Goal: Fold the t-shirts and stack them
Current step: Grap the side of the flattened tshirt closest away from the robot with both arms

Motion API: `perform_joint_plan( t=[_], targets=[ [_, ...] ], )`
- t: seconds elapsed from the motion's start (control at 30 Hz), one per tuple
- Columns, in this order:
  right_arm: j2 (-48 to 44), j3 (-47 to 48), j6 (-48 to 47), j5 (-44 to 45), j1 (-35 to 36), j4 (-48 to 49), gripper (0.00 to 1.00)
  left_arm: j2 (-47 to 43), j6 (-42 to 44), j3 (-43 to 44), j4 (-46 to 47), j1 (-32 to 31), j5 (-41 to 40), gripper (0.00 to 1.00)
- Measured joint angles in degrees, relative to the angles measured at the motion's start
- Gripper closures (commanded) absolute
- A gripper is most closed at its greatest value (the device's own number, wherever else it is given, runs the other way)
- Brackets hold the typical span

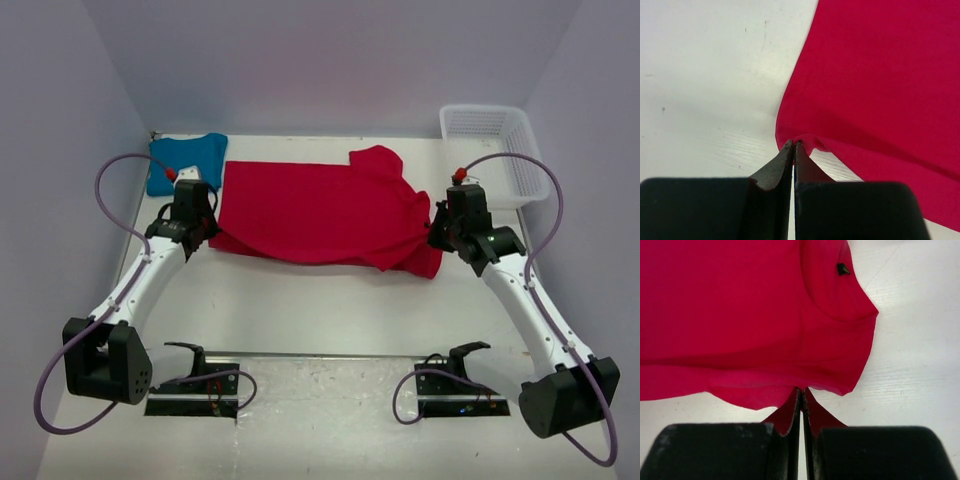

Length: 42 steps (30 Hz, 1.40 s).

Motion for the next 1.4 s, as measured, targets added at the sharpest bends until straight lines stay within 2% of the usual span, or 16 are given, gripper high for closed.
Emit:
perform_joint_plan(
  t=[0.27, 0.47, 0.93, 1.13, 1.4],
  targets=[
    [-2.80, -2.19, 1.38, 1.95, 0.48, 0.00, 1.00, -1.03, -2.82, -2.56, -0.79, -0.24, -1.64, 1.00],
    [0.92, -2.38, 1.55, 2.78, 0.52, -0.17, 1.00, 1.62, -4.59, -2.12, -0.70, -0.24, -2.78, 1.00],
    [9.60, 0.02, 1.75, 5.70, 0.55, 1.22, 1.00, 13.66, -5.01, 3.85, -0.33, -0.28, -4.76, 1.00],
    [13.46, 5.64, 1.75, 6.51, 0.55, 1.42, 1.00, 17.70, -4.83, 8.81, -0.35, -0.28, -5.81, 1.00],
    [18.27, 8.52, 1.70, 7.04, 0.52, 1.46, 1.00, 24.04, -4.39, 14.80, -0.59, -0.28, -6.54, 1.00]
  ],
)
